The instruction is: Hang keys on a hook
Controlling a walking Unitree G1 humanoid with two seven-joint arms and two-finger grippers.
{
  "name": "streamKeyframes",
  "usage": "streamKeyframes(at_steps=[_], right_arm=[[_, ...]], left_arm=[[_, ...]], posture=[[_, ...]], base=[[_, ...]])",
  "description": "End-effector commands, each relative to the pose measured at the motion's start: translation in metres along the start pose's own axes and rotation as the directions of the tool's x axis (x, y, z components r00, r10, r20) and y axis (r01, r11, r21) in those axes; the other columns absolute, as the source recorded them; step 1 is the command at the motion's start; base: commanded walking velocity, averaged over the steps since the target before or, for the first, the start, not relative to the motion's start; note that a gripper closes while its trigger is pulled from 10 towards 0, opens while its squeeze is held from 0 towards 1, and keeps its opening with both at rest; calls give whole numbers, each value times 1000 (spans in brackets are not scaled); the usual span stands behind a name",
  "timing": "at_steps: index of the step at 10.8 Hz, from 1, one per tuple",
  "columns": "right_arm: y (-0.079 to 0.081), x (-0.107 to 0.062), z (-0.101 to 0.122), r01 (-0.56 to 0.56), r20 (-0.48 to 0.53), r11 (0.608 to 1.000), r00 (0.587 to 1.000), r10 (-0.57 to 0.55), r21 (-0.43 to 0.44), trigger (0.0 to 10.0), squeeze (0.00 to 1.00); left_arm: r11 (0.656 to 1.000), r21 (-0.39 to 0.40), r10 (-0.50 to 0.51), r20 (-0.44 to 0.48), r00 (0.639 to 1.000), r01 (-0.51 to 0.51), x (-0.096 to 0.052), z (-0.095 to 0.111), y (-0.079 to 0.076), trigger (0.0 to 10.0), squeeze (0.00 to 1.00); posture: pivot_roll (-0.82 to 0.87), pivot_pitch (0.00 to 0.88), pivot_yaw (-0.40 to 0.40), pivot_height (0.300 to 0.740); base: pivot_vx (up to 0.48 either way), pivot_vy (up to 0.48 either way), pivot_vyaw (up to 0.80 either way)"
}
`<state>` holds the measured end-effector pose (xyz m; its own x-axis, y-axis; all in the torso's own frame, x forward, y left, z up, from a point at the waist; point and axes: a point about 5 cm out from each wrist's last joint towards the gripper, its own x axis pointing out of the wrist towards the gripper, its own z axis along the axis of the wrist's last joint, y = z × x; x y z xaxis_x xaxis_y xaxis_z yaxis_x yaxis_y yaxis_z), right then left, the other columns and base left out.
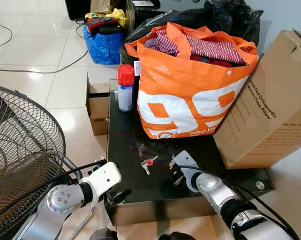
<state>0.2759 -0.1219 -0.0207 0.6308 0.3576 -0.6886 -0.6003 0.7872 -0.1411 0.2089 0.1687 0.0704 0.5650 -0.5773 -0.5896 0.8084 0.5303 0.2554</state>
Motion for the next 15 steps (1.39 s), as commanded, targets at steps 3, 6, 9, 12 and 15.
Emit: streamKeyframes(at_steps=[3,6,9,12,15], right_arm=[[-11,-7,-7,-5,59,994,998,-1,110,0,0],[-13,-16,-24,-88,66,974,995,76,210,0,0],[-10,-28,2,-355,381,808,907,177,471,0,0],[-14,-53,13,-434,528,777,834,156,456,0,0],[-20,-70,13,-362,515,779,855,59,511,0,0]], left_arm=[[1000,-9,6,21,1000,-6,0,3,-1,10000,0],[1000,-16,7,26,1000,-7,1,4,-2,10000,0],[1000,-18,16,35,999,-15,3,6,1,10000,0],[997,-48,66,60,996,-63,1,7,7,10000,0],[991,-89,105,85,991,-97,1,10,8,10000,0]], posture=[[-27,103,-126,740],[-36,104,-127,740],[-33,90,-120,740],[-34,62,-117,740],[-41,40,-112,740]], base=[[0,0,0],[0,0,0],[0,0,0],[0,0,0],[0,0,0]])
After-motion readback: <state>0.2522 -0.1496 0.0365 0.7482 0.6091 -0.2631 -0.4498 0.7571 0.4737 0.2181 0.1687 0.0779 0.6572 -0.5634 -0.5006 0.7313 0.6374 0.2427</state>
